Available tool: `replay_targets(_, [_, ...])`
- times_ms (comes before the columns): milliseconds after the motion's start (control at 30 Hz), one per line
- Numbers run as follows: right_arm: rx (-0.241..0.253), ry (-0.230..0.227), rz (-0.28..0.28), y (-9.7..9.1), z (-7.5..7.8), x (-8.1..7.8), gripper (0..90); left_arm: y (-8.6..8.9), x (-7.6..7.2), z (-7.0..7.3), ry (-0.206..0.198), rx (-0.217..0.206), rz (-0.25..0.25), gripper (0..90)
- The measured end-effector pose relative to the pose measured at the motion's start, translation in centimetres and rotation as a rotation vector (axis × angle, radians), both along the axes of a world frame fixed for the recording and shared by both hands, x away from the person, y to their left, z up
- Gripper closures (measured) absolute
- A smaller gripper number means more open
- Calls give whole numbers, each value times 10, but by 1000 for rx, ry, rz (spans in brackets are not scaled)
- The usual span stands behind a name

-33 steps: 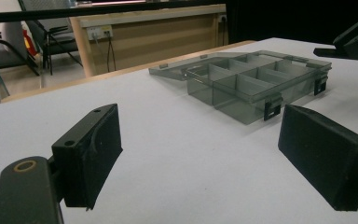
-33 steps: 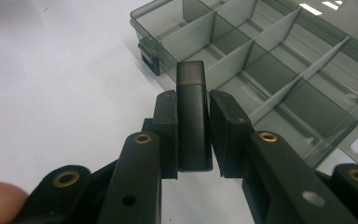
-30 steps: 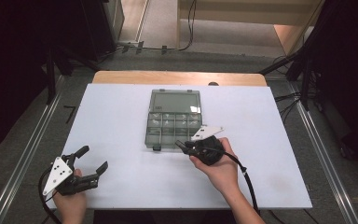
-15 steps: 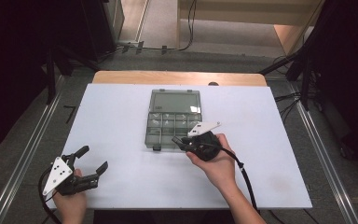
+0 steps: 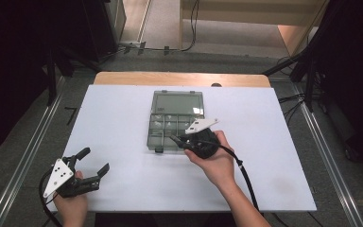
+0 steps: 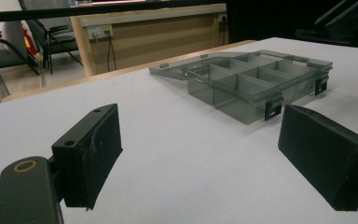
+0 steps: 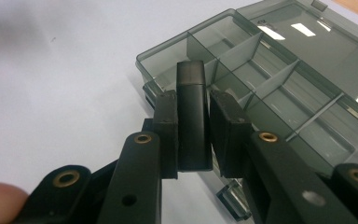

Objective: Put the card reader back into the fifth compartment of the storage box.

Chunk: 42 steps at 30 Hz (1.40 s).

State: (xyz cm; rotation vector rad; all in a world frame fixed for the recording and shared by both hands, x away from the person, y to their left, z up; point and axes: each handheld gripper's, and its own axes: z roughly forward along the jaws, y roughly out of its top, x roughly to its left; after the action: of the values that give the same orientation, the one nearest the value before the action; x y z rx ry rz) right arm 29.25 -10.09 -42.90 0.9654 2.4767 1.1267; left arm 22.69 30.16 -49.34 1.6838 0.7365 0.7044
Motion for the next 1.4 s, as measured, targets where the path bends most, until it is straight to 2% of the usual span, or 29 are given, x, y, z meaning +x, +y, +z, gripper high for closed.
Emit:
replay_targets(967, [12,-4,4,23,7,19,715,0,1,0,4,-3,-2,139])
replay_targets(1400, [-1,8,35,40,5,29,715,0,1,0,4,-7,-3,139])
